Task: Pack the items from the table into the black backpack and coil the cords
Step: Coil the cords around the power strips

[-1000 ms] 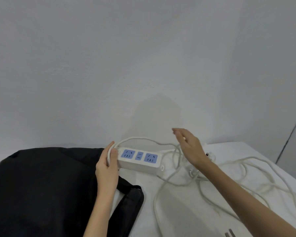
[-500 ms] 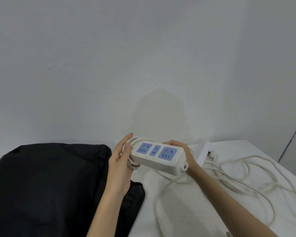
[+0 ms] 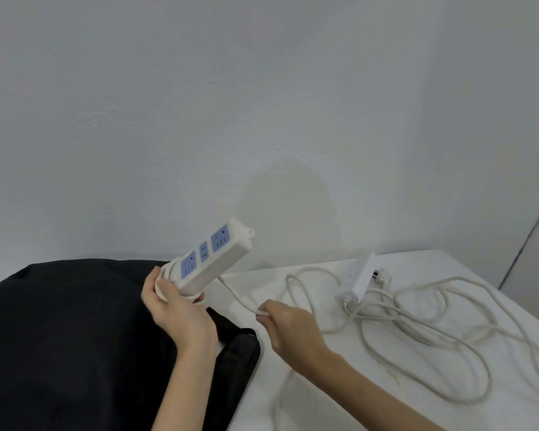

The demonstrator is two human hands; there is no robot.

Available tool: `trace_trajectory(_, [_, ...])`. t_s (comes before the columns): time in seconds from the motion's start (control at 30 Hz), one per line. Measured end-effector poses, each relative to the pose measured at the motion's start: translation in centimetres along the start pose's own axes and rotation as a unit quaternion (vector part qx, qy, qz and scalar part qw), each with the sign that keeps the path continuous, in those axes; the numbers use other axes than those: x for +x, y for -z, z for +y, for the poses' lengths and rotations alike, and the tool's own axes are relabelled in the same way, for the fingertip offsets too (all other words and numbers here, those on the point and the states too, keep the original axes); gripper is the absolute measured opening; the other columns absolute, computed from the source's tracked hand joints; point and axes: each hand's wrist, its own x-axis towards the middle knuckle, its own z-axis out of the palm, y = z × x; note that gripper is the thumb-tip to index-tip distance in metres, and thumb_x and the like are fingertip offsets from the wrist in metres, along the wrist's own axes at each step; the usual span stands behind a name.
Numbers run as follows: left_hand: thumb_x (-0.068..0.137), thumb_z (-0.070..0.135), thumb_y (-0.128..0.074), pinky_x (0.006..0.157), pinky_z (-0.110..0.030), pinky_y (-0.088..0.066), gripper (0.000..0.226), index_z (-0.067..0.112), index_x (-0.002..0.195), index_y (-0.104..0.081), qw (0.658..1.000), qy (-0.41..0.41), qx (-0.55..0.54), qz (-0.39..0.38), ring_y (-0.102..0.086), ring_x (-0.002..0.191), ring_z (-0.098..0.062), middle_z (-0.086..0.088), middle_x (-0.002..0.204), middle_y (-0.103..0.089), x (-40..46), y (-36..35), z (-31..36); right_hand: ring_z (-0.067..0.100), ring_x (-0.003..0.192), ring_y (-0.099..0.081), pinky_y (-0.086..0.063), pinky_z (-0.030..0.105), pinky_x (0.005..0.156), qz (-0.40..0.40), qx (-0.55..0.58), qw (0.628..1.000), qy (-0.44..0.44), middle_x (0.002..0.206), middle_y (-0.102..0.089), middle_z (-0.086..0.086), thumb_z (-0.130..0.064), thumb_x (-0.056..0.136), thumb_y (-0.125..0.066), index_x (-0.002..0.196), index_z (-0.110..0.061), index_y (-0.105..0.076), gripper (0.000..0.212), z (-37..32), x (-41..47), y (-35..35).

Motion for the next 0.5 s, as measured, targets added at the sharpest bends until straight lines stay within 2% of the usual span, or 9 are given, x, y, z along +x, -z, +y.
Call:
trace_trajectory(0.07, [0.101,0.016,-0.036,0.078,-0.034,-0.053,0.024,0.022,0.122,-0.047,0.994,-0.093,0.057,-0.007,-0.057,0.105,-0.017,-0.001,0.117,-0.052,-0.5,0.2,-0.8,0.010,0.042,-0.052,-0.033,0.018,0.036,0.022,-0.043,0.996,0.077,0.055,-0.056,-0.008,-0.034,0.086,-0.043,0.070,-0.021,-0.058,0.026,-1.2,-0.2,0.5])
trace_trajectory(0.13, [0.101,0.013,-0.038,0.093,-0.035,-0.048,0.027,0.013,0.126,-0.048,0.975,-0.188,0.109,-0.034,-0.051,0.116,-0.018,-0.010,0.123,-0.049,-1.0,0.5,-1.7,0.008,0.042,-0.048,-0.030,0.019,0.034,0.046,-0.085,0.987,0.129,0.054,-0.052,-0.009,-0.036,0.087,-0.043,0.066,-0.023,-0.058,0.028,-2.0,0.0,1.4])
trace_trajectory(0.2, [0.100,0.016,-0.041,0.101,-0.023,-0.041,0.029,0.005,0.124,-0.053,0.941,-0.290,0.154,-0.086,-0.045,0.119,-0.011,-0.027,0.126,-0.040,-0.9,0.8,-2.4,0.008,0.044,-0.049,-0.029,0.020,0.036,0.069,-0.117,0.978,0.158,0.055,-0.052,-0.009,-0.039,0.087,-0.045,0.066,-0.025,-0.061,0.030,-2.1,0.6,2.5])
trace_trajectory(0.27, [0.100,0.025,-0.042,0.102,-0.015,-0.037,0.029,0.007,0.117,-0.056,0.887,-0.386,0.190,-0.170,-0.044,0.116,-0.018,-0.036,0.122,-0.035,-0.5,1.3,-3.5,0.009,0.047,-0.051,-0.030,0.021,0.039,0.100,-0.137,0.966,0.192,0.056,-0.054,-0.009,-0.040,0.087,-0.047,0.065,-0.025,-0.064,0.031,-1.7,1.6,3.5])
trace_trajectory(0.33, [0.099,0.025,-0.043,0.102,-0.019,-0.040,0.022,0.016,0.115,-0.056,0.846,-0.417,0.223,-0.245,-0.045,0.118,-0.023,-0.033,0.123,-0.034,-0.5,1.6,-4.4,0.012,0.049,-0.050,-0.032,0.023,0.040,0.129,-0.131,0.960,0.212,0.058,-0.054,-0.008,-0.042,0.088,-0.049,0.066,-0.023,-0.065,0.033,-1.0,2.9,4.6])
trace_trajectory(0.4, [0.095,0.021,-0.046,0.098,-0.022,-0.044,0.022,0.022,0.114,-0.057,0.846,-0.396,0.228,-0.277,-0.042,0.121,-0.011,-0.027,0.125,-0.033,-1.0,1.5,-4.5,0.013,0.047,-0.048,-0.030,0.022,0.040,0.141,-0.103,0.963,0.206,0.057,-0.053,-0.007,-0.048,0.090,-0.047,0.067,-0.021,-0.066,0.040,-0.4,4.4,5.8])
trace_trajectory(0.47, [0.093,0.023,-0.046,0.094,-0.014,-0.042,0.024,0.021,0.115,-0.056,0.853,-0.378,0.212,-0.289,-0.038,0.121,0.001,-0.024,0.124,-0.031,-1.3,1.3,-3.9,0.011,0.046,-0.048,-0.033,0.023,0.039,0.135,-0.063,0.971,0.185,0.057,-0.054,-0.007,-0.051,0.091,-0.044,0.068,-0.020,-0.065,0.045,0.0,5.2,6.7])
trace_trajectory(0.5, [0.093,0.027,-0.048,0.093,-0.011,-0.040,0.026,0.019,0.116,-0.055,0.849,-0.384,0.206,-0.300,-0.037,0.120,0.002,-0.024,0.123,-0.031,-1.3,1.3,-3.6,0.011,0.047,-0.049,-0.035,0.024,0.039,0.131,-0.044,0.974,0.179,0.057,-0.056,-0.007,-0.052,0.090,-0.044,0.068,-0.019,-0.065,0.045,0.1,5.4,6.9])
